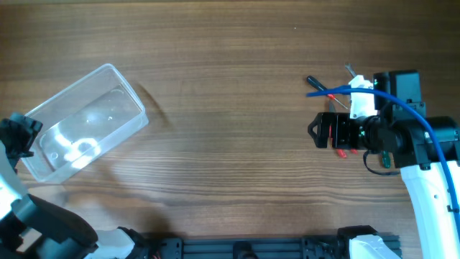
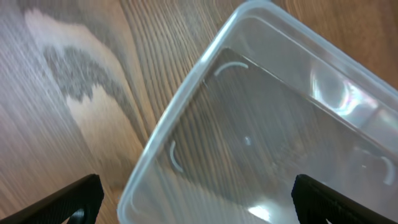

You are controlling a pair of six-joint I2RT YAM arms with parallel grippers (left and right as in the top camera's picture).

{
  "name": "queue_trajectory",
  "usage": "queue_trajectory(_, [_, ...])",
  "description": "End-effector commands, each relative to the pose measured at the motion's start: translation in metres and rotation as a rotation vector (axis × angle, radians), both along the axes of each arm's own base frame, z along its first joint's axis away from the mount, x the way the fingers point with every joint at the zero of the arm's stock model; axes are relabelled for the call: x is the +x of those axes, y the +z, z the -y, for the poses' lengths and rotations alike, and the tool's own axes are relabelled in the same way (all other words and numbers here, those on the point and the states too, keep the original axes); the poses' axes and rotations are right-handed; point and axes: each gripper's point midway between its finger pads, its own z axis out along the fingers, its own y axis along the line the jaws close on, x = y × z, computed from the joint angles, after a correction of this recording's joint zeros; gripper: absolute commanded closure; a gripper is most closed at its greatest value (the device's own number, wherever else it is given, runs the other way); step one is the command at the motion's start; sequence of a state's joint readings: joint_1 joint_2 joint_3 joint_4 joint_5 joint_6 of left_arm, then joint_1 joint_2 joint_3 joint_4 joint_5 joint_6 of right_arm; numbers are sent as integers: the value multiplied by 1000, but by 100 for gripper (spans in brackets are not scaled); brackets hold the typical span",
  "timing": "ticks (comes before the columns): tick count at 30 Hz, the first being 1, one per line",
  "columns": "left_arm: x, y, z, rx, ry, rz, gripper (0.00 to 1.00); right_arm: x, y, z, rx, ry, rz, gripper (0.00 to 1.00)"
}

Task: Pack container
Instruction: 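Move the left gripper to the clear container's rim and grasp it, then drag the clear container with the left gripper toward the table center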

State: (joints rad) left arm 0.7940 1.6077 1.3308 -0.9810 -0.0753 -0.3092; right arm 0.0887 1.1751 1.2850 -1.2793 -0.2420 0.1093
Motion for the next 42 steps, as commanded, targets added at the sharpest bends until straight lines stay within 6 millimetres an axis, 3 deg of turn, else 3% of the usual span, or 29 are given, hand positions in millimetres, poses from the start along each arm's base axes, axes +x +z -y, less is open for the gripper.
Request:
queue_trajectory(1, [3, -10, -20, 45, -82, -48, 0, 0, 2, 2, -28, 24, 5, 0])
queue_trajectory(6, [10, -39, -26, 14, -113, -86, 2, -2, 1, 2, -28, 25, -3, 0])
queue_trajectory(10, [11, -64, -24, -41, -120, -116, 11, -2, 1, 2, -28, 24, -3, 0])
queue_trajectory(14, [11, -76, -23, -66, -121, -134, 37, -4, 1, 2, -28, 23, -12, 0])
queue_trajectory(17, [11, -76, -23, -66, -121, -135, 64, -7, 0, 3, -29, 24, -24, 0])
queue_trajectory(20, [11, -76, -22, -72, -121, -134, 78, -8, -1, 3, -29, 23, -31, 0])
queue_trajectory(22, [11, -76, -22, -73, -122, -134, 83, -8, -1, 3, -29, 23, -30, 0])
queue_trajectory(24, [11, -76, -22, -73, -122, -134, 96, -7, -1, 3, -29, 22, -27, 0])
queue_trajectory(34, [42, -74, 4, -153, -200, -14, 96, 2, 3, 2, -16, -3, 5, 0])
queue_trajectory(37, [79, -68, 43, -162, -362, 31, 96, 10, 6, 7, -30, -51, 34, 0])
queue_trajectory(41, [117, -58, 101, -147, -632, 61, 96, 24, 9, 31, -84, -264, 70, 0])
queue_trajectory(42, [132, -52, 135, -143, -757, 76, 96, 31, 13, 37, -86, -332, 99, 0])
